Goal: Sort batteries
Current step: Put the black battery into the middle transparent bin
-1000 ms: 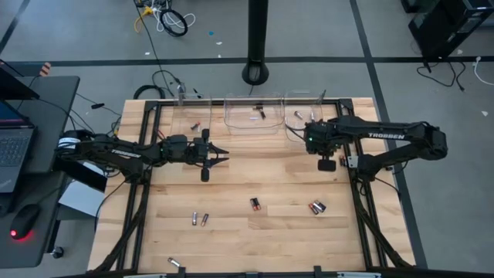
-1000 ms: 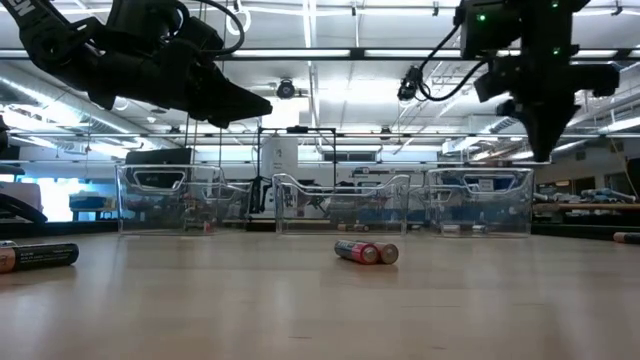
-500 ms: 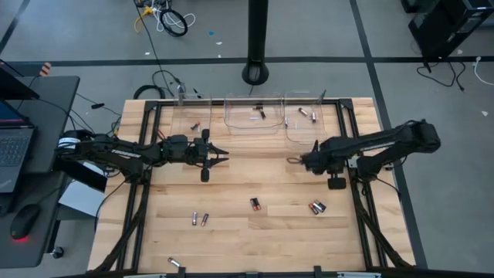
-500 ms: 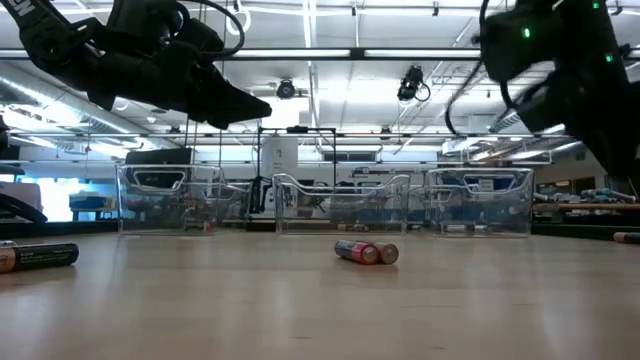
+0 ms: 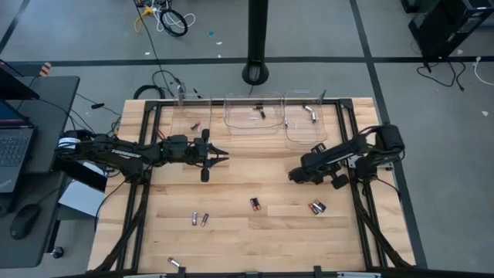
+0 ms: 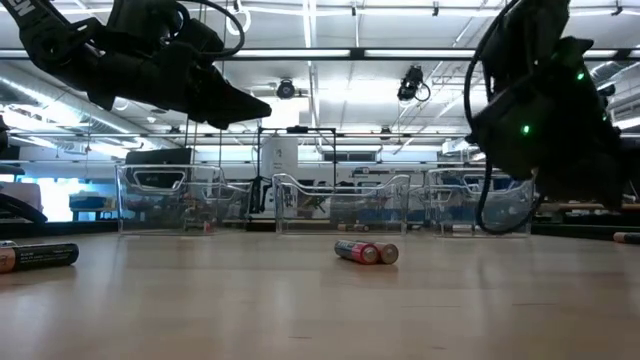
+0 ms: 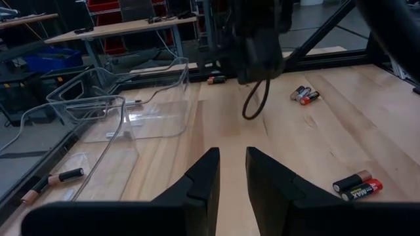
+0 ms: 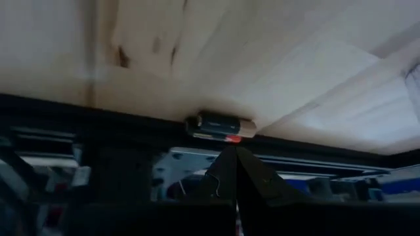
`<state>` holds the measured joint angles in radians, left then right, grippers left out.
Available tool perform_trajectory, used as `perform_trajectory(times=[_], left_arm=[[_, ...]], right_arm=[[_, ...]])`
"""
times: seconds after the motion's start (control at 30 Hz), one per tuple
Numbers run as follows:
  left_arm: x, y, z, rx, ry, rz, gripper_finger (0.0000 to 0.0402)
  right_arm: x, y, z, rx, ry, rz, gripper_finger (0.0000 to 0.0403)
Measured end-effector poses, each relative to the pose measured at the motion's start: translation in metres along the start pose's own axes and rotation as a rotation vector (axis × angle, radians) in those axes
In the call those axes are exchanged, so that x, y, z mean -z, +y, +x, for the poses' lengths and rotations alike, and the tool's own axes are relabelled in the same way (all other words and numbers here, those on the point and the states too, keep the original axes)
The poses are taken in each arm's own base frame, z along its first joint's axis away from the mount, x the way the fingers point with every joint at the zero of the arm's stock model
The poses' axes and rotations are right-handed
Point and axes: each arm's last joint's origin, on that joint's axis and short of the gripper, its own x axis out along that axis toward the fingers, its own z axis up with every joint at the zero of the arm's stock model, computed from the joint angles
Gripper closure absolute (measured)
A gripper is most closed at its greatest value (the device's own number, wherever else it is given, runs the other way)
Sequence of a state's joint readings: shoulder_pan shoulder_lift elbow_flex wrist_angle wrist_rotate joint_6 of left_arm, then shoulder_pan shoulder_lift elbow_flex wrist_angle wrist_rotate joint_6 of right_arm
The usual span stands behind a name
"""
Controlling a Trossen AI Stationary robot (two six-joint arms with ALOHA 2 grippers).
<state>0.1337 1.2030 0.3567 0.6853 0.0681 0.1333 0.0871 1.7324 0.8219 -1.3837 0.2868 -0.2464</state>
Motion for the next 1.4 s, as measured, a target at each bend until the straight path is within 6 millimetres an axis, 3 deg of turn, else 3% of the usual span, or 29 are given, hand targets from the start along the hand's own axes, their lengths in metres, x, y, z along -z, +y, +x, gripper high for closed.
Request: perform_trajectory(times=[0.23,0.53,0.83,0.97,1.17,1.4], left_arm=[[0.001,-0.001,0.000,0.004,0.006,0.000,0.0322],[0.000,-0.001,0.000,0.005,0.004,0.000,0.0321],[0.000,-0.001,0.000,0.005,0.002,0.001,0.0321],[0.000,-0.001,0.000,0.005,0.005,0.000,0.0321],[0.000,-0.001,0.000,0.005,0.004,0.000,0.0321],[0.000,-0.001,0.000,0.005,0.004,0.000,0.0321]], right_arm=[[-0.006,-0.009,0.020,-0.023,0.084,-0.093,0.0396],[-0.003,-0.005,0.050,-0.054,0.085,-0.174,0.0396],[0.000,-0.005,0.064,-0.049,0.091,-0.182,0.0396],[-0.003,-0.005,0.062,-0.062,0.060,-0.176,0.0396],[-0.007,-0.006,0.041,-0.024,0.025,-0.184,0.0396],[0.009,-0.011,0.015,0.009,-0.055,-0.071,0.0396]])
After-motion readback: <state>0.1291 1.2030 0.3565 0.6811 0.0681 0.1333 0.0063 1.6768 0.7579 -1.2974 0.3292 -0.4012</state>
